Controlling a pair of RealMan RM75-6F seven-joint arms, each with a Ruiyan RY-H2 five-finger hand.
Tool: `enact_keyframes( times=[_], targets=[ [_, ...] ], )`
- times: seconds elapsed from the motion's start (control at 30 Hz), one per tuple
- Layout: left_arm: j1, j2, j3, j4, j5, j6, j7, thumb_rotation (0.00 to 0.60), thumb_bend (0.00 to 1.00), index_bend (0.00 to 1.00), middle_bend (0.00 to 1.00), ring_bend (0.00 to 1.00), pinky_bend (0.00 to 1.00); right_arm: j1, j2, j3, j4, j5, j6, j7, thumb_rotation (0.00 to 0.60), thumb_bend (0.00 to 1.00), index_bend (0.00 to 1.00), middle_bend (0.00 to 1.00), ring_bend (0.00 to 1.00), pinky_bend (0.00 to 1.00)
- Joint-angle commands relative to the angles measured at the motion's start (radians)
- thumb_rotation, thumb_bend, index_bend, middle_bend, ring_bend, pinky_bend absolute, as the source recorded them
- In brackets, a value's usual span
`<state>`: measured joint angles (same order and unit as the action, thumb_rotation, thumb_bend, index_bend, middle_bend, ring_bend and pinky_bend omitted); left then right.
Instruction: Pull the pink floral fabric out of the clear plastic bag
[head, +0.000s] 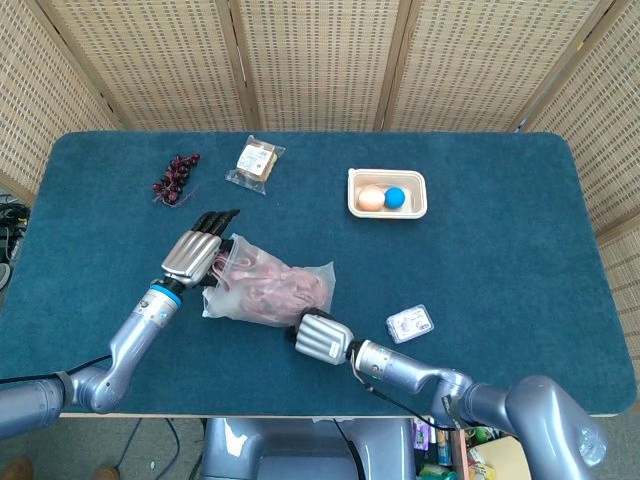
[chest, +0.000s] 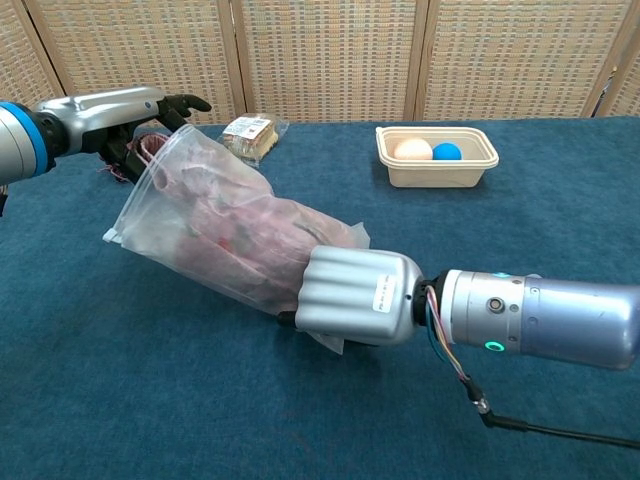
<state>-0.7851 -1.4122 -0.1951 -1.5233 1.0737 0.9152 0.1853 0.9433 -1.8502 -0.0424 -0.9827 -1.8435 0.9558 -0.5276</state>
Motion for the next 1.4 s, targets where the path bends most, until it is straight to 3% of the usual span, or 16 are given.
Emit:
enact_keyframes(
  times=[0.03,0.27,0.53,1.4],
  targets=[
    [0.0,-0.001,0.001,0.002,0.0,0.0,0.0,0.6,0.41,0.68,0.0,0.0,0.0,0.0,-0.002,-0.001,0.003,0.001,0.003,0.003,0.6,0.51,0.35,0.75,0.71,0.9],
    [0.003,0.002,0.0,0.002,0.0,0.003,-0.004,0.6,0.4,0.68,0.0,0.0,0.0,-0.005,-0.005,-0.004,0.013,0.004,0.023,0.016,0.6,0.51,0.54,0.77,0.72,0.92],
    [0.004,0.002,0.0,0.003,-0.003,0.002,-0.004,0.6,0.4,0.68,0.0,0.0,0.0,-0.005,-0.008,-0.011,0.017,-0.001,0.042,0.035,0.6,0.66,0.68,0.79,0.73,0.92],
    [0.017,0.015,-0.004,0.014,0.018,0.022,-0.025,0.6,0.4,0.68,0.0,0.0,0.0,-0.014,0.054,-0.022,-0.028,-0.023,0.105,0.037,0.6,0.83,0.77,0.83,0.76,0.95]
  ],
)
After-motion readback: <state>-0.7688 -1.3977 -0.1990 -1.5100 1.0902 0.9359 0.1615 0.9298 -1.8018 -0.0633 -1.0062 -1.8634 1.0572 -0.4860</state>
